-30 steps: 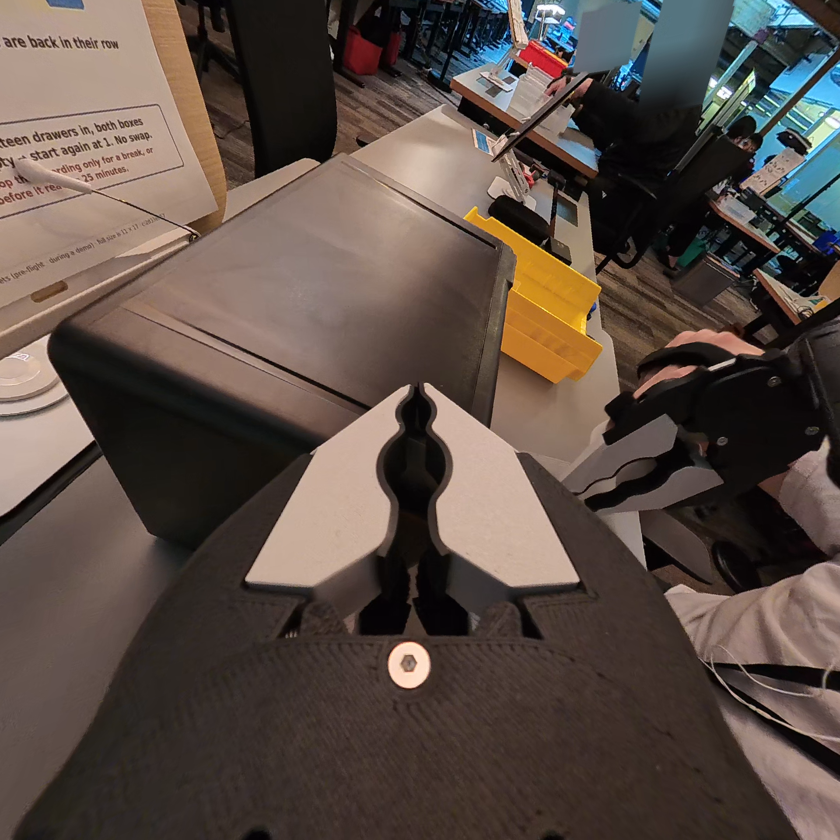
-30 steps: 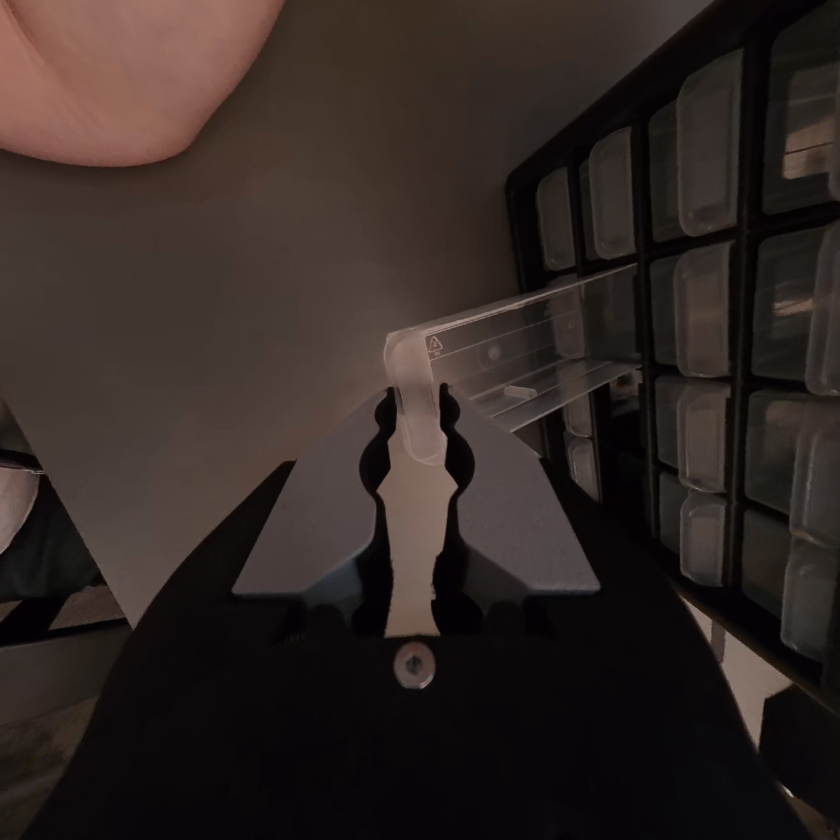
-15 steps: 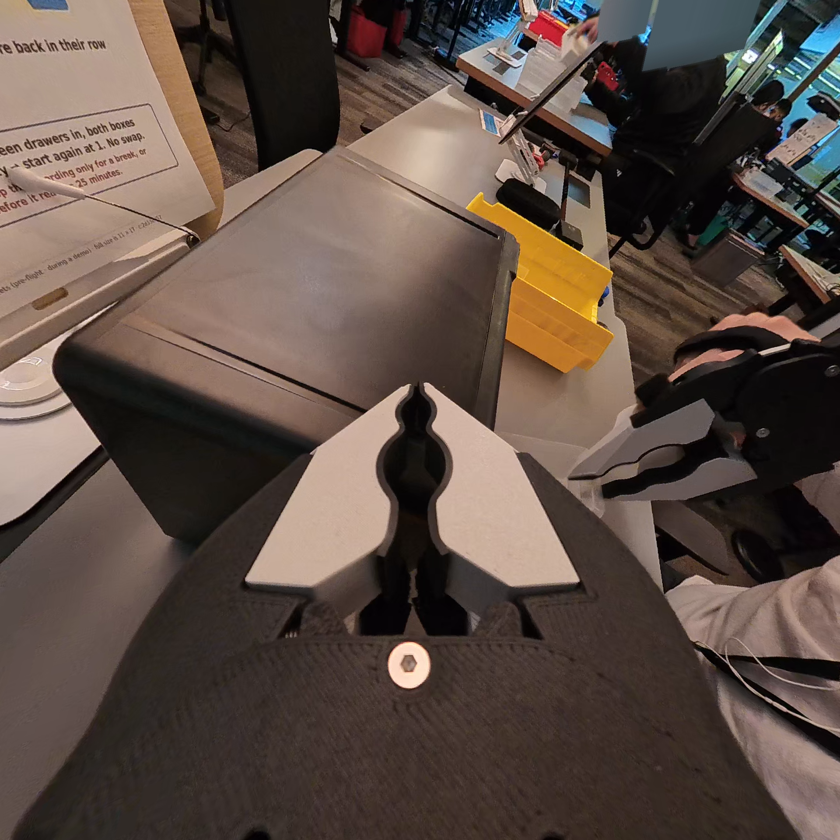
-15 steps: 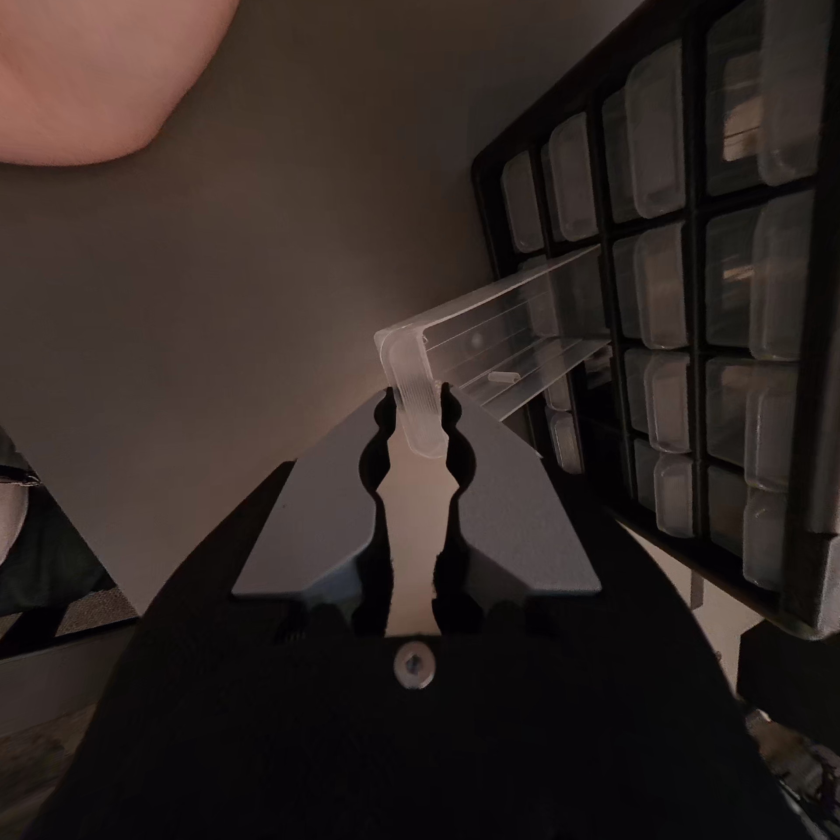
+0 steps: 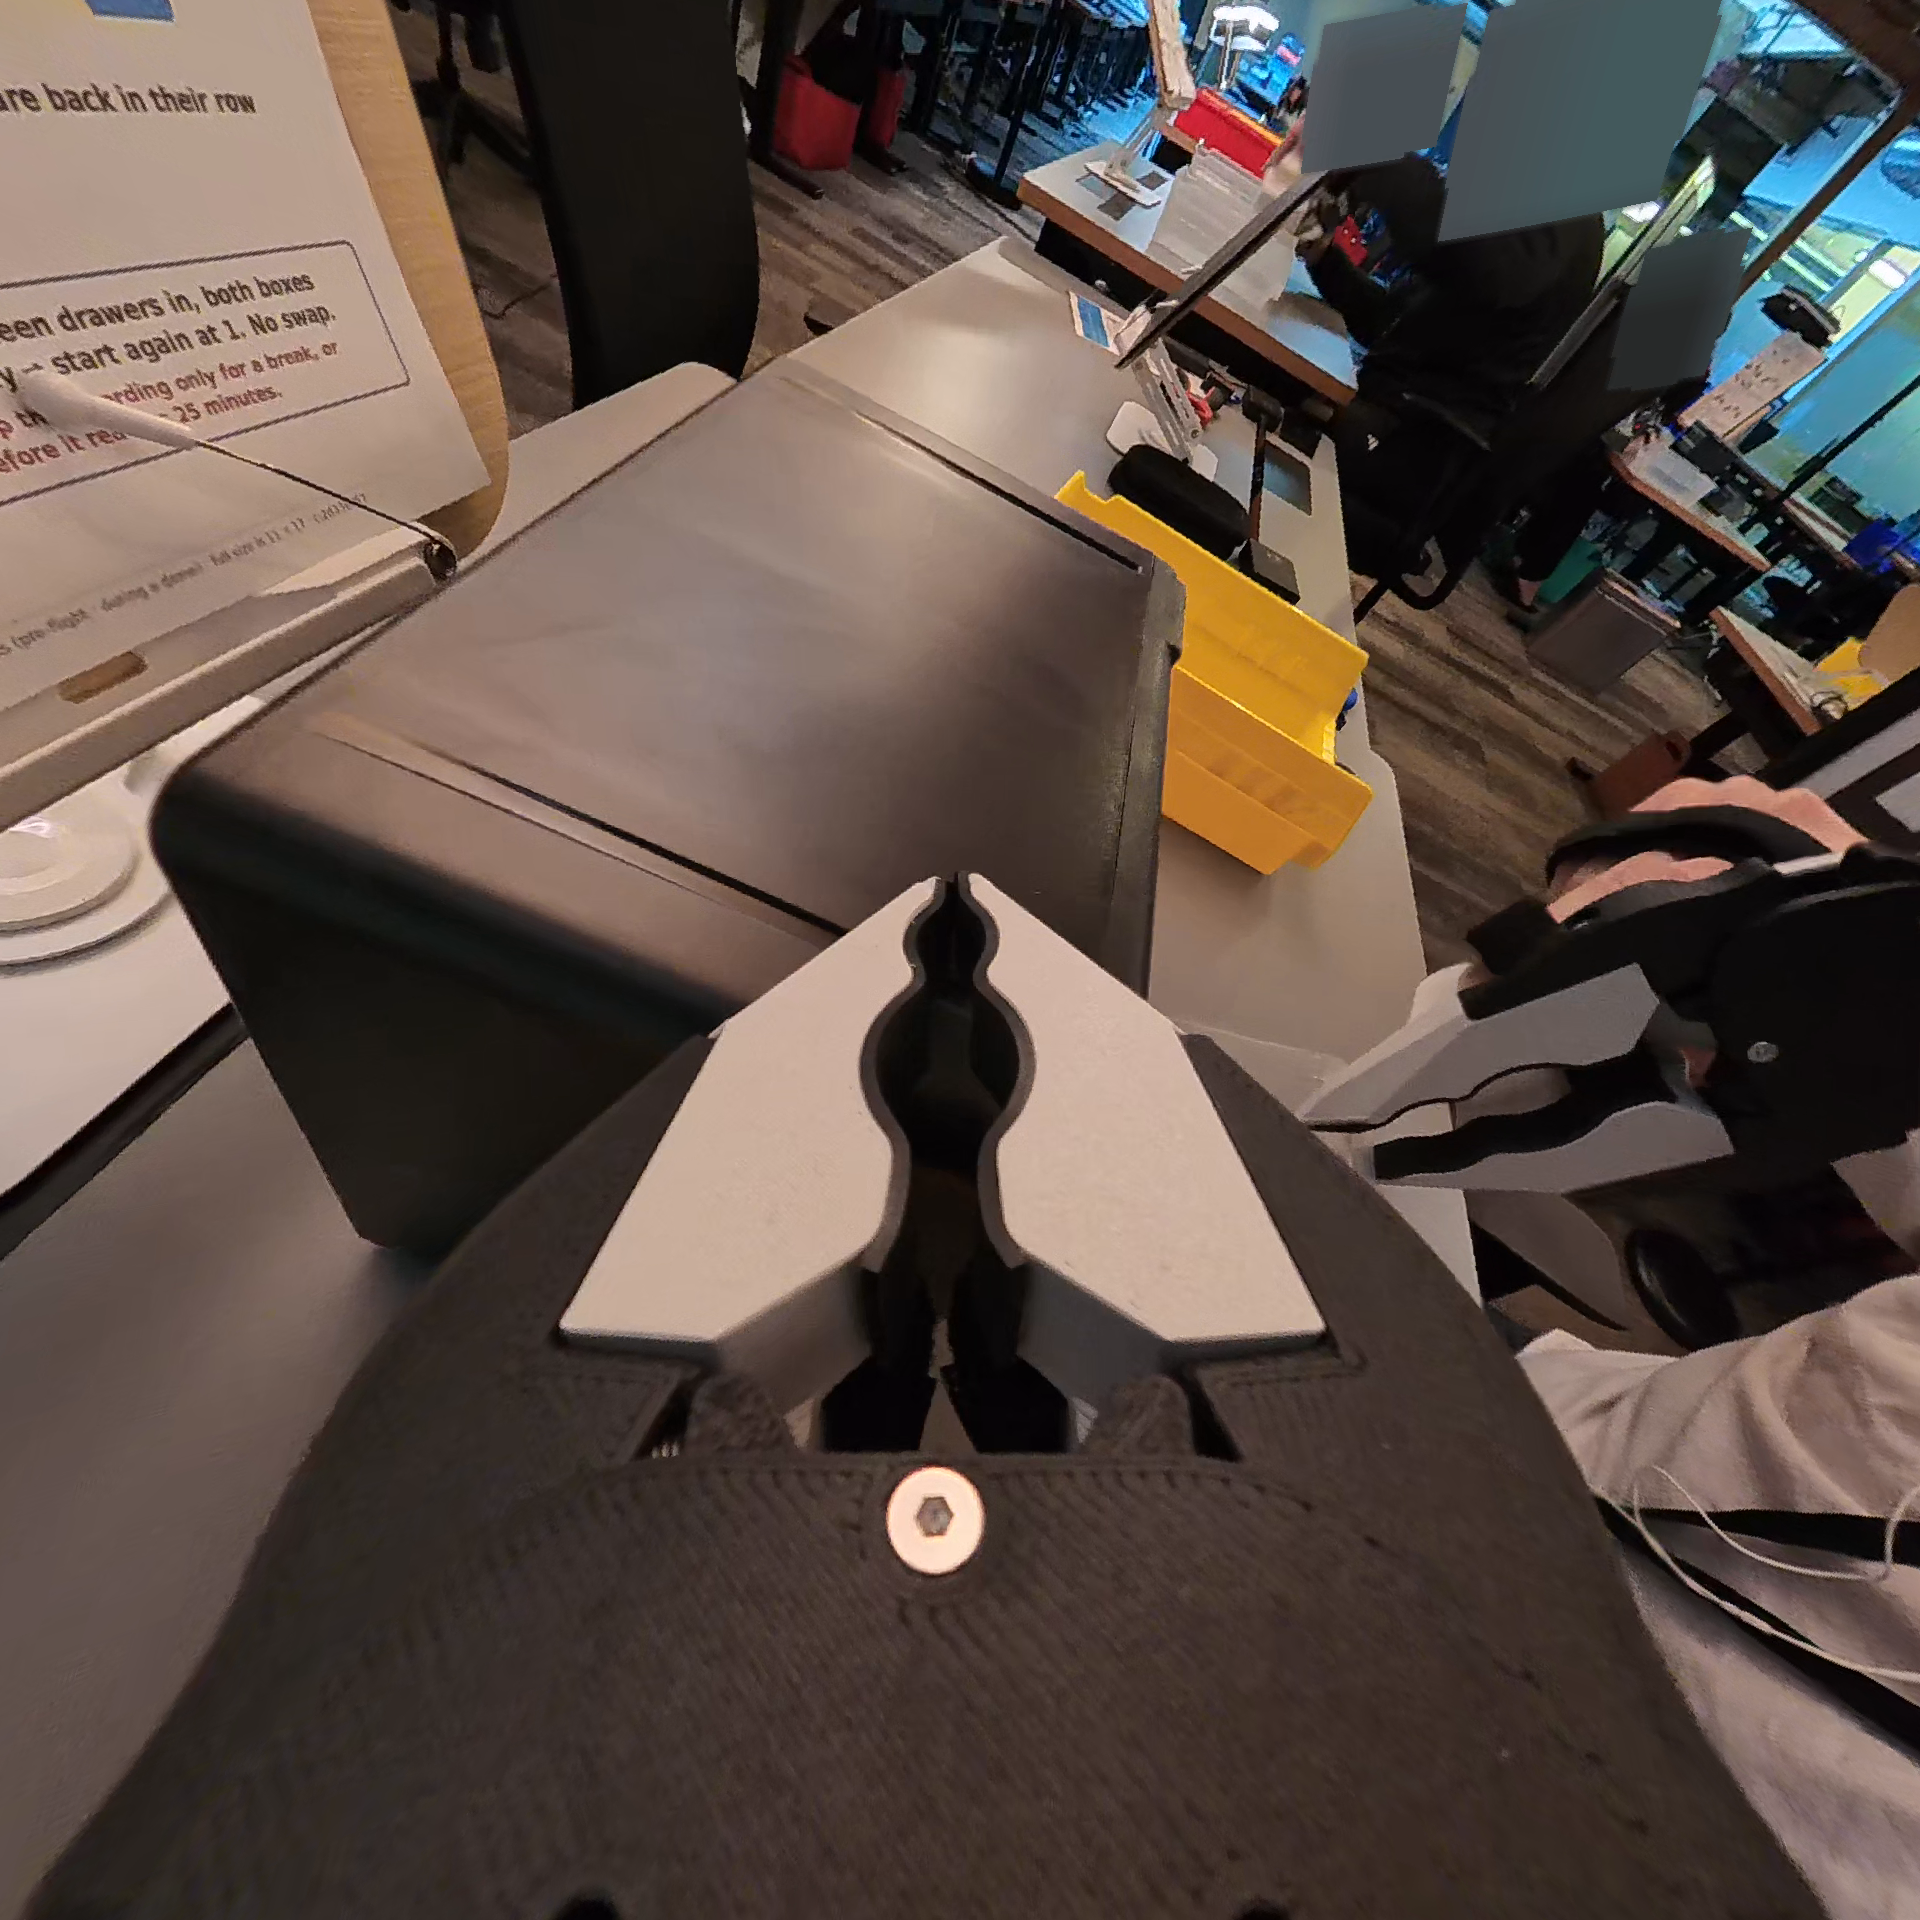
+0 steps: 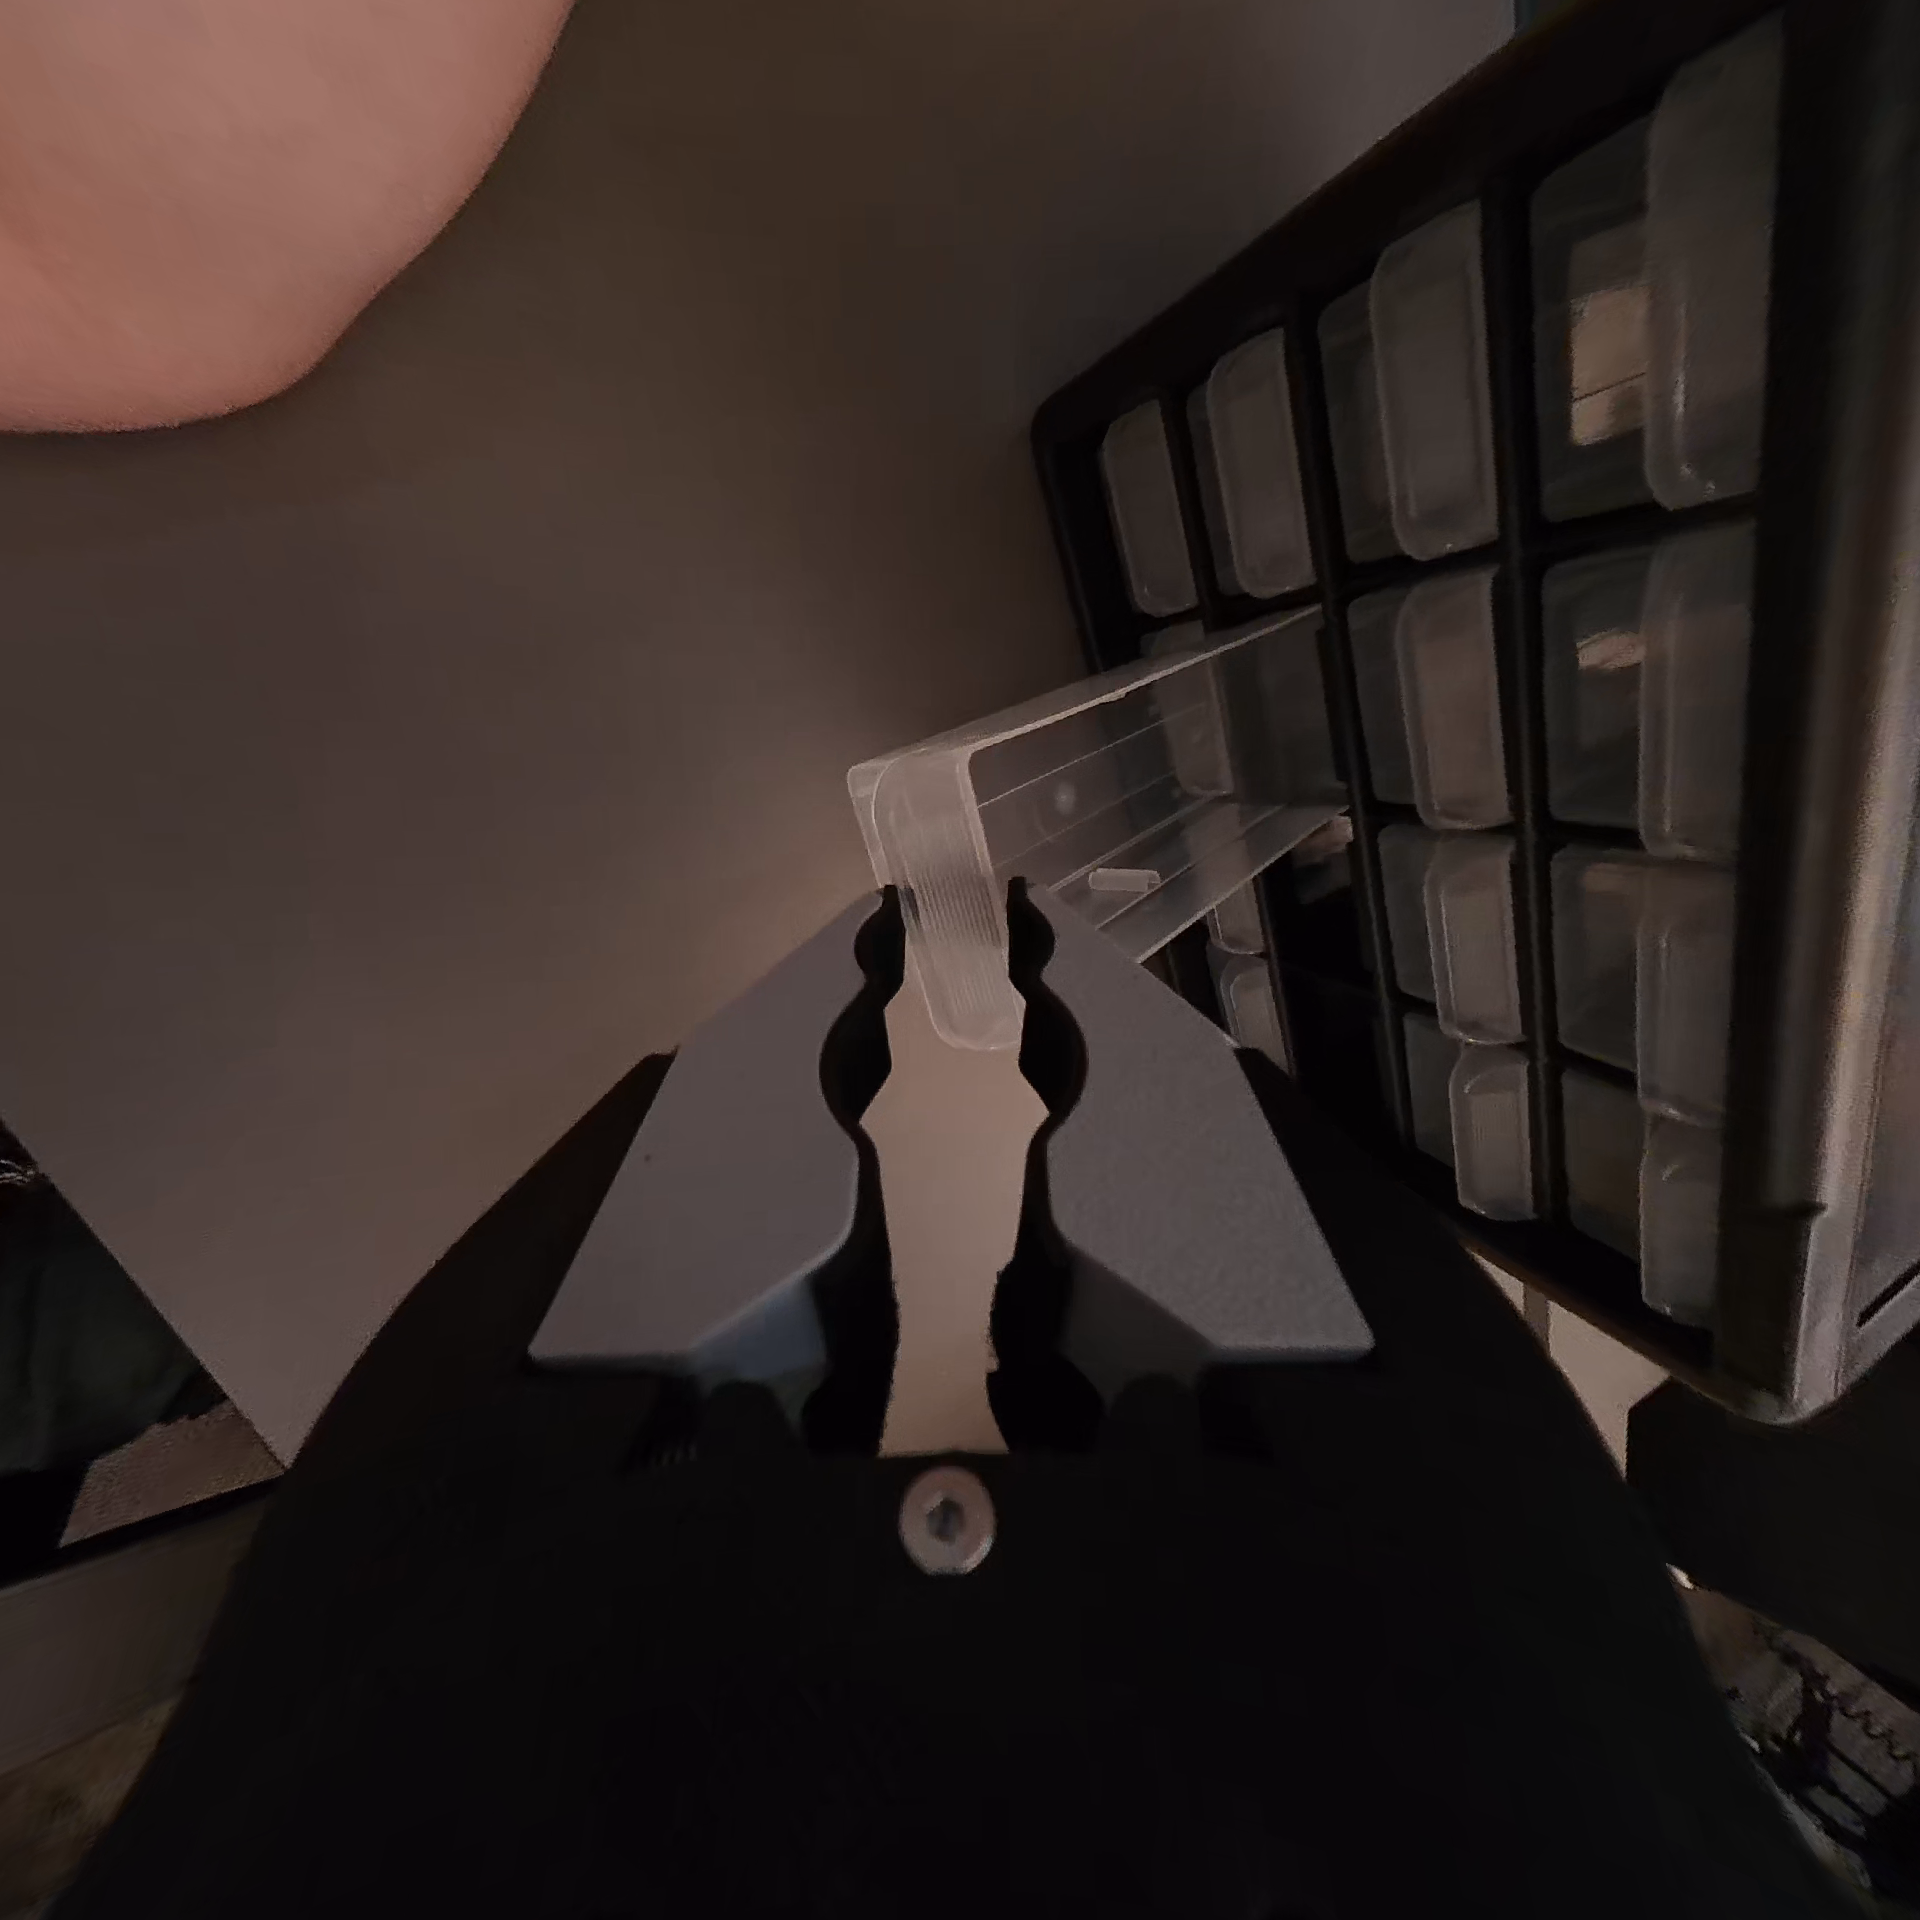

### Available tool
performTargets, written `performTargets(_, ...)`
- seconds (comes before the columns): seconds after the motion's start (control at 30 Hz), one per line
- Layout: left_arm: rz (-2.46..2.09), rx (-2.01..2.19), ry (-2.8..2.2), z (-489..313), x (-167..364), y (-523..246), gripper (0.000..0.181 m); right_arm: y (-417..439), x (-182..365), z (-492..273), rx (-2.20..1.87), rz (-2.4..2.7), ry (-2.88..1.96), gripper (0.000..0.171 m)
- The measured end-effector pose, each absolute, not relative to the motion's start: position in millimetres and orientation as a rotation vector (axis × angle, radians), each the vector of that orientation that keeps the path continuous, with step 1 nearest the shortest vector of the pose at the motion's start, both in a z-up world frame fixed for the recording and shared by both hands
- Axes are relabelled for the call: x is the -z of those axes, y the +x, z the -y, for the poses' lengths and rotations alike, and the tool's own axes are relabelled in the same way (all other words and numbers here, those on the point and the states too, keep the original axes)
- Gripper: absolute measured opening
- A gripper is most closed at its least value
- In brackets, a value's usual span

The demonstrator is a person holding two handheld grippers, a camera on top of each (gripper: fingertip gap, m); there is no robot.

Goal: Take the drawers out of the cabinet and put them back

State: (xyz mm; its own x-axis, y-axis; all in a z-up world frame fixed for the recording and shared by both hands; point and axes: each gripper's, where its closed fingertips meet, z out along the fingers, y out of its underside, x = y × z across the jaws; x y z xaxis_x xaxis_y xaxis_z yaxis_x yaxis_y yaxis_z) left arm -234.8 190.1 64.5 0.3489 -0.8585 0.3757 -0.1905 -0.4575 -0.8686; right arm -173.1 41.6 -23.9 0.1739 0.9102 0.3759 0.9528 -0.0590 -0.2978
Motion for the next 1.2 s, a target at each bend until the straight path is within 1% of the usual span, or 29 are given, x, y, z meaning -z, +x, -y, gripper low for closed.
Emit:
performTargets(0.03, -0.920, 1.135, -1.863, -190, -65, -235, 0.000, -171, 22, -42, 0.113, 1.744, -1.983, 0.019)
performTargets(0.3, -0.931, 1.143, -1.866, -187, -64, -232, 0.000, -160, 8, -46, 0.128, 1.702, -1.870, 0.019)
performTargets(0.43, -0.940, 1.139, -1.864, -187, -64, -232, 0.000, -156, 5, -47, 0.198, 1.793, -1.764, 0.017)
performTargets(0.63, -0.947, 1.119, -1.864, -187, -64, -230, 0.000, -150, -1, -48, 0.112, 1.781, -1.908, 0.017)
performTargets(0.73, -0.950, 1.117, -1.864, -187, -64, -230, 0.000, -161, -13, -22, -0.189, 1.811, -2.049, 0.015)
performTargets(0.77, -0.951, 1.112, -1.862, -187, -64, -230, 0.000, -161, -21, -23, -0.205, 1.774, -2.094, 0.015)
performTargets(0.83, -0.953, 1.103, -1.859, -187, -64, -230, 0.000, -156, -29, -33, -0.106, 1.744, -2.065, 0.015)
performTargets(0.93, -0.957, 1.098, -1.854, -187, -64, -230, 0.000, -150, -14, -27, -0.023, 1.826, -2.014, 0.016)
performTargets(1.03, -0.958, 1.102, -1.849, -187, -64, -230, 0.000, -146, 26, -6, -0.018, 1.886, -1.991, 0.015)
performTargets(1.1, -0.957, 1.104, -1.850, -187, -64, -230, 0.000, -138, 54, 0, 0.083, 1.914, -1.928, 0.016)
performTargets(1.2, -0.957, 1.105, -1.849, -187, -64, -229, 0.000, -136, 79, 0, 0.184, 1.873, -1.797, 0.017)
